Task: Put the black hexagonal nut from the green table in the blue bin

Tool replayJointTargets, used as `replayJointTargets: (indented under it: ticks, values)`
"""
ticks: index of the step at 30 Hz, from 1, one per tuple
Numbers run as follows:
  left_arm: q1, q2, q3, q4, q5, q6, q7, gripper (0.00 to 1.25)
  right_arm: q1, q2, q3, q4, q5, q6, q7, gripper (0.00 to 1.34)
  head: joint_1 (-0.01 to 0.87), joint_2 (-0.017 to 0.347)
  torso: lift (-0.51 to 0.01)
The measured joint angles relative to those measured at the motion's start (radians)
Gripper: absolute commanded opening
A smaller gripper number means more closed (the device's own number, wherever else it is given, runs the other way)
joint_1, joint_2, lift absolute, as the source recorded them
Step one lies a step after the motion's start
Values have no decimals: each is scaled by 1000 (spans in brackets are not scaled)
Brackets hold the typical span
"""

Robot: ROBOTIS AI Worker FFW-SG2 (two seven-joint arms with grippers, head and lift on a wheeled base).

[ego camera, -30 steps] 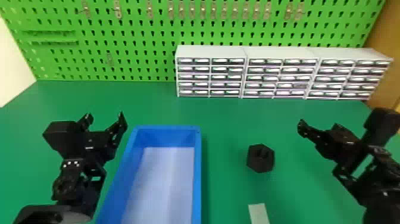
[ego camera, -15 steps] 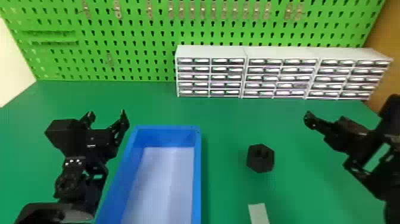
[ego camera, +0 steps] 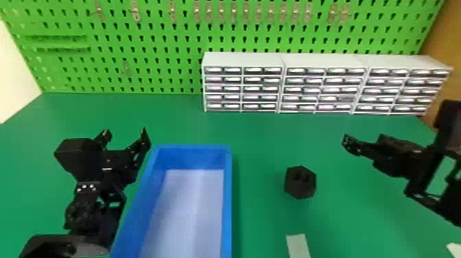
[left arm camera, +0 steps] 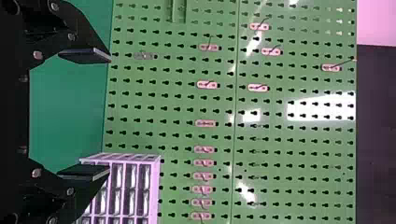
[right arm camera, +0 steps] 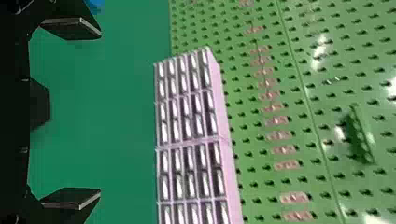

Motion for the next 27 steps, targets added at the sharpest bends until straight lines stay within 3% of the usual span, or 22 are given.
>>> replayJointTargets:
  ticks: [4, 11, 21, 27]
  values:
    - [0, 0, 1, 0, 0, 0, 0, 833, -14, -12, 14, -5, 48, 69, 87, 1226, 657, 57, -95]
    - [0, 0, 6, 0, -4, -1, 1, 835, -41, -15, 50, -9, 241, 184, 323, 1226, 657, 57, -95]
    - [0, 0, 7, 0, -9, -1, 1, 835, -49, 19, 105, -9, 475, 260, 510, 1226, 657, 57, -95]
    - [0, 0, 8, 0, -13, 0, 1, 835, -54, 21, 141, -9, 562, 298, 561, 1226, 657, 57, -95]
